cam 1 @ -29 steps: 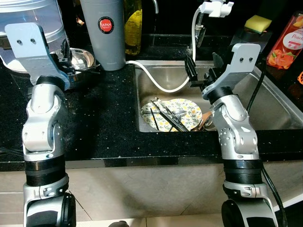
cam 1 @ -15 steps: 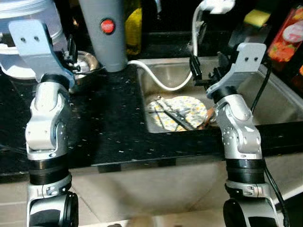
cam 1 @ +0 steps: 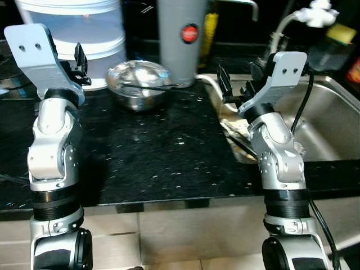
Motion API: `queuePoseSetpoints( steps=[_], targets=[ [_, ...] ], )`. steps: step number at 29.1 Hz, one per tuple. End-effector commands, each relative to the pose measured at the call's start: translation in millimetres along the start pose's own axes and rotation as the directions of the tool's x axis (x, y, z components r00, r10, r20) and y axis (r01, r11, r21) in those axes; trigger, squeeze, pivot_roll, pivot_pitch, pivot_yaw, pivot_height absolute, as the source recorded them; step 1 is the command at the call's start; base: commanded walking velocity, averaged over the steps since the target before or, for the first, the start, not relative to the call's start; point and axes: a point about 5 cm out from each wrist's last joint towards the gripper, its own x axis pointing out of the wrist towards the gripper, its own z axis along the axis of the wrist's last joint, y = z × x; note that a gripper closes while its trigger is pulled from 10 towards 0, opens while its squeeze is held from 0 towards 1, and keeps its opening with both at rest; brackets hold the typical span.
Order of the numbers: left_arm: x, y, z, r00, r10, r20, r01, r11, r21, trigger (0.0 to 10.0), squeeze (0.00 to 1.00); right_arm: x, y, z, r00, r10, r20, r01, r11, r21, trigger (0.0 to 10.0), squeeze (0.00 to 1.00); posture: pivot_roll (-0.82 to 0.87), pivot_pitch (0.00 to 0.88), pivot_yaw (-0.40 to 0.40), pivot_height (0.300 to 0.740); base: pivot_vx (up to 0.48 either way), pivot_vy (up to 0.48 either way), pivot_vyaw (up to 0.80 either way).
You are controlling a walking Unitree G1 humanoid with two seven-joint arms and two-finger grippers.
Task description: Kitchen organization
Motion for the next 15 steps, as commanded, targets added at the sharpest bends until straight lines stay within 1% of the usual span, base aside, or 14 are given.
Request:
queuePoseSetpoints(
  steps=[1, 15],
  targets=[
    [0.0, -5.1, -1.8, 1.000, -0.022, -0.012, 0.022, 1.000, 0.009, 10.0, 0.00, -1.2, -3.6, -0.5, 1.000, -0.014, 0.001, 0.014, 1.000, 0.000, 10.0, 0.00, 0.07, 0.000, -0.032, 0.740, 0.000, 0.000, 0.00],
    [0.1, -5.8, -4.5, 0.999, -0.022, -0.026, 0.023, 1.000, 0.020, 10.0, 0.00, -2.2, -4.2, -1.2, 1.000, -0.018, -0.001, 0.018, 1.000, 0.001, 10.0, 0.00, 0.07, 0.000, -0.029, 0.740, 0.000, 0.000, 0.00]
  ],
)
